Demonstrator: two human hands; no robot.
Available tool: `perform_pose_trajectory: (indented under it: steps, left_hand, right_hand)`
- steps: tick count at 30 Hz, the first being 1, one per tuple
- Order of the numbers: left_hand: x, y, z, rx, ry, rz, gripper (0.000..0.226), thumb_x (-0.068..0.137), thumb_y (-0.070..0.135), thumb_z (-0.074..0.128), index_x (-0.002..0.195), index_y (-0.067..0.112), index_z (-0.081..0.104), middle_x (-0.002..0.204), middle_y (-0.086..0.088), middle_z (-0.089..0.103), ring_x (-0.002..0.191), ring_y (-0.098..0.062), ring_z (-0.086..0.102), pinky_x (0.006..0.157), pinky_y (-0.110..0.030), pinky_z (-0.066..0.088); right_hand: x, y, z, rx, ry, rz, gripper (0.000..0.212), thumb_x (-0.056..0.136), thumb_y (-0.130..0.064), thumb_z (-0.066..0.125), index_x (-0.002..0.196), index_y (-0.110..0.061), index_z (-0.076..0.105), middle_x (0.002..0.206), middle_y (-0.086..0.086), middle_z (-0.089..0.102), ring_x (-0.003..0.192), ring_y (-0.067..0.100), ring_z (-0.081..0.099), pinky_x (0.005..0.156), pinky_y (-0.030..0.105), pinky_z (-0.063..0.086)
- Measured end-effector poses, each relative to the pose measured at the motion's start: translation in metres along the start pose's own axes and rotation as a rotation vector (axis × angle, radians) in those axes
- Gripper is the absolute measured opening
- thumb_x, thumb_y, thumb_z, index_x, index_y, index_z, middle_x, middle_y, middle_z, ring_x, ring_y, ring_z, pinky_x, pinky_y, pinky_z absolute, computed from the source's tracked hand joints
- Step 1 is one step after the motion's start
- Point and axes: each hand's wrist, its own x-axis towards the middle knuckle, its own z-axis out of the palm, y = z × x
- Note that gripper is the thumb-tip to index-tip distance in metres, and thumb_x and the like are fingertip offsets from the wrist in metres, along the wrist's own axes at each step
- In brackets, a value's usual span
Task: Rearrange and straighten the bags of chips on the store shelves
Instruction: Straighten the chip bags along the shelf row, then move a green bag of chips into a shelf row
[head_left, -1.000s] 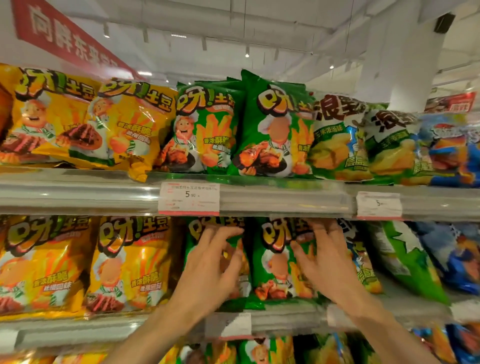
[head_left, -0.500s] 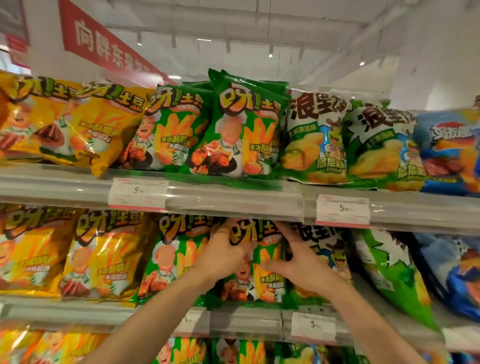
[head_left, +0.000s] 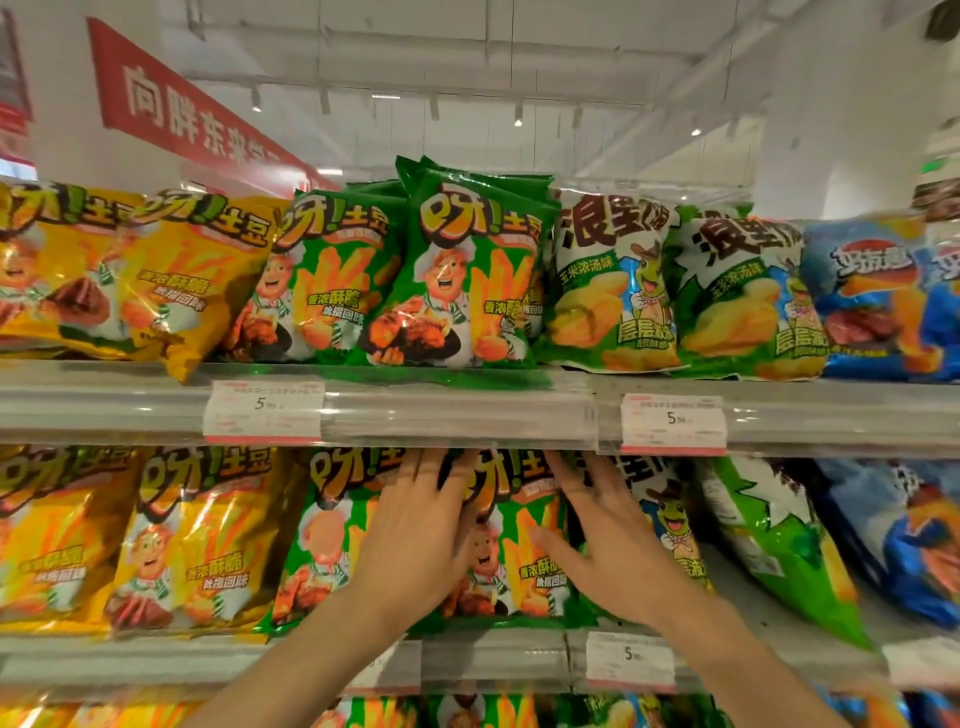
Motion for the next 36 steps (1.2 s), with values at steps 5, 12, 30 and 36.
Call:
perform_pose_trajectory:
  steps: [5, 12, 30, 36]
  left_hand:
    - [-0.001, -0.006, 0.012, 0.245, -0.042, 0.124, 0.057, 0.100, 0.037, 0.039, 0.154, 0.019, 0.038, 0.152, -0.008, 0.049, 0.141, -0.034, 0.042, 0.116, -0.051, 0.023]
    - [-0.005, 0.027, 0.018, 0.190, 0.029, -0.044, 0.054, 0.095, 0.033, 0.034, 0.139, 0.010, 0.057, 0.138, -0.016, 0.058, 0.126, -0.040, 0.053, 0.105, -0.054, 0.039]
    - [0.040, 0.156, 0.049, -0.677, -0.131, -0.105, 0.028, 0.099, 0.035, 0.054, 0.127, 0.034, 0.054, 0.121, 0.018, 0.057, 0.094, 0.011, 0.055, 0.086, -0.020, 0.049]
    - [0.052, 0.190, 0.077, -0.928, -0.415, -0.229, 0.056, 0.100, 0.043, 0.053, 0.151, 0.031, 0.034, 0.142, 0.012, 0.051, 0.111, -0.003, 0.059, 0.101, -0.031, 0.049]
  right_hand:
    - [0.003, 0.006, 0.011, -0.207, 0.025, -0.078, 0.069, 0.090, -0.075, -0.002, 0.146, -0.044, -0.030, 0.159, -0.008, -0.027, 0.140, 0.010, -0.037, 0.116, 0.036, -0.021]
    - [0.001, 0.015, -0.004, -0.144, 0.000, -0.175, 0.066, 0.098, -0.065, 0.010, 0.151, -0.040, -0.021, 0.161, -0.006, -0.022, 0.149, 0.017, -0.022, 0.118, 0.038, -0.018]
    - [-0.082, 0.118, -0.090, -0.215, 0.410, -0.046, 0.047, 0.096, -0.023, 0.044, 0.140, -0.010, 0.051, 0.152, 0.006, 0.042, 0.144, 0.026, 0.032, 0.117, 0.044, 0.029]
    - [-0.086, 0.135, -0.093, -0.033, 0.398, 0.094, 0.054, 0.102, -0.029, 0.041, 0.153, -0.023, 0.026, 0.160, -0.006, 0.020, 0.149, 0.012, 0.015, 0.117, 0.016, 0.012]
